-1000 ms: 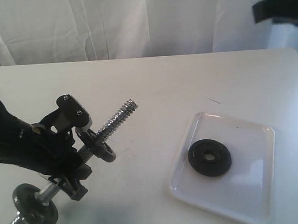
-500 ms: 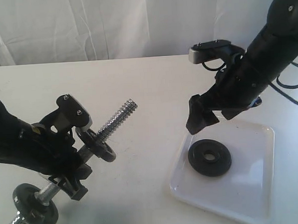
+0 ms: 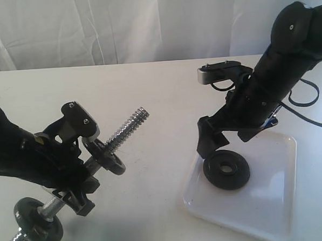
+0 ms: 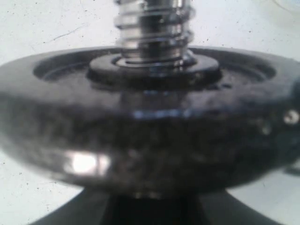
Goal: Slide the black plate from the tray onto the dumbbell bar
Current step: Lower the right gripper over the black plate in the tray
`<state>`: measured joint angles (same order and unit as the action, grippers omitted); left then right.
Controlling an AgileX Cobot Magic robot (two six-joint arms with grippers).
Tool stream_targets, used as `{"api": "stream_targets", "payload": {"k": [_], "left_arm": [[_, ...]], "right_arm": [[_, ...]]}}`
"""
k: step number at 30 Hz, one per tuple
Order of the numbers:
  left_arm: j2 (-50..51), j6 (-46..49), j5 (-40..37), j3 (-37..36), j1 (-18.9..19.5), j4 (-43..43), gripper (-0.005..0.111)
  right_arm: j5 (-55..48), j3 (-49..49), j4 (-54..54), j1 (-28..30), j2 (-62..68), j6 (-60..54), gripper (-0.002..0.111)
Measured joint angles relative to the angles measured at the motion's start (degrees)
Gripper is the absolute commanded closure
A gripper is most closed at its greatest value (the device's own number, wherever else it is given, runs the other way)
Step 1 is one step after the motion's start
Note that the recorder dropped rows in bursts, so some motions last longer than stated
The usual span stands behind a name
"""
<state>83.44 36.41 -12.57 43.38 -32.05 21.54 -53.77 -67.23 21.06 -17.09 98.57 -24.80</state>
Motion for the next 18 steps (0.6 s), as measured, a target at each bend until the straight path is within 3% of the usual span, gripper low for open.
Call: {"api": "stream_targets", "payload": {"k": [18], "left_arm": [[0.00, 0.11, 0.00, 0.00, 0.00, 0.00, 0.107]], "right_arm": [[2.18, -0.13, 0.24, -0.04, 0.83, -3.89, 0.003]]}}
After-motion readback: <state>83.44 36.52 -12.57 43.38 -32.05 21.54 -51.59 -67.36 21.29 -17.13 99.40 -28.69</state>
